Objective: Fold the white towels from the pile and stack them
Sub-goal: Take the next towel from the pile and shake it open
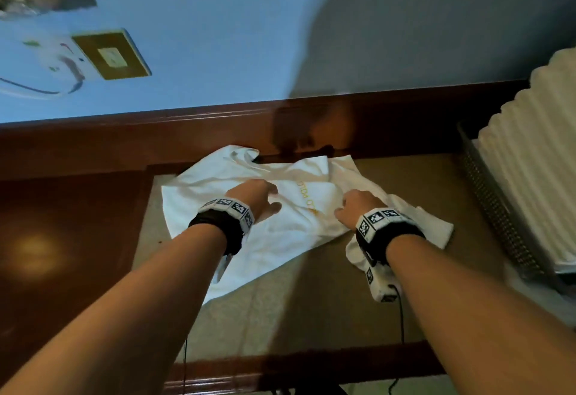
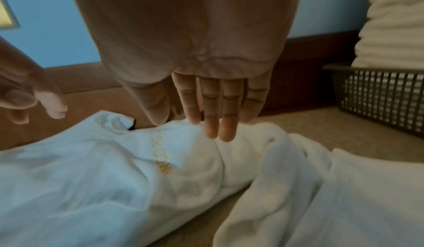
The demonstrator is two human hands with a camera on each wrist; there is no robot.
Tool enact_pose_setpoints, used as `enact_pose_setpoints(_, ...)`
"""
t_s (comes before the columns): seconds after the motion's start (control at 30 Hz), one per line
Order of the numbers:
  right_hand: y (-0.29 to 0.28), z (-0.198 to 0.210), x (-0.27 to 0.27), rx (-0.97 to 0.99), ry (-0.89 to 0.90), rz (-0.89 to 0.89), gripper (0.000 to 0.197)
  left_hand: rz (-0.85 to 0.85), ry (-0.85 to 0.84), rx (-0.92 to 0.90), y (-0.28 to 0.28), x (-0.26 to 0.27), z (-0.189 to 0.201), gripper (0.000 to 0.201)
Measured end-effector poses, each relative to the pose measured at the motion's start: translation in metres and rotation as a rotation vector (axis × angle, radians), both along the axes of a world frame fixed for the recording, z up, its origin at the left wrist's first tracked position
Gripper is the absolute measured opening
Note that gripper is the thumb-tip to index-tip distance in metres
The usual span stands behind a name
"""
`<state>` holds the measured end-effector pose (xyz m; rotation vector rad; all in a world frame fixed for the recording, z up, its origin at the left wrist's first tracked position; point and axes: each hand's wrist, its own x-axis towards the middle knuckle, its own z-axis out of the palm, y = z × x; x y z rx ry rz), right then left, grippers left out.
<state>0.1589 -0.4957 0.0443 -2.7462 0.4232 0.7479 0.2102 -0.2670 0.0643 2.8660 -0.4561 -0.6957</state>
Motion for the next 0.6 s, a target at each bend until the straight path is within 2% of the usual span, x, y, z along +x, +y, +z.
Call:
enact_pose_setpoints(0.1, 0.000, -0.033, 0.017, 0.000, 0.005, -0.067, 0.036, 0.026, -0.013, 0.008, -0.002, 0.015, -0.027, 0.047)
enact_pose_setpoints(0.2, 0.003, -0.058, 0.026, 0.016, 0.021, -0.172, 0.050, 0.030, -0.032, 0.003, 0.002, 0.024, -0.052, 0.057)
enact_pose_setpoints(0.37, 0.008, -0.078, 0.040, 0.000, 0.012, -0.210, 0.052, -0.166, -0.039, 0.180, 0.010, 0.038, -0.086, 0.067)
enact_pose_setpoints(0.43, 0.008, -0.082, 0.041, -0.021, 0.007, -0.161, 0.044, -0.200, -0.048, 0.190, 0.010, 0.035, -0.096, 0.057)
enact_pose_setpoints(0.53, 0.011, -0.079, 0.038, -0.020, -0.031, -0.096, 0.032, -0.238, -0.119, 0.186, 0.010, 0.028, -0.097, 0.016)
enact_pose_setpoints(0.57, 0.013, -0.075, 0.038, -0.007, -0.045, -0.094, 0.029, -0.233, -0.090, 0.177, 0.010, 0.026, -0.094, 0.005)
enact_pose_setpoints(0.6, 0.016, -0.069, 0.039, 0.006, -0.059, -0.104, 0.026, -0.223, -0.035, 0.170, 0.013, 0.022, -0.093, 0.004)
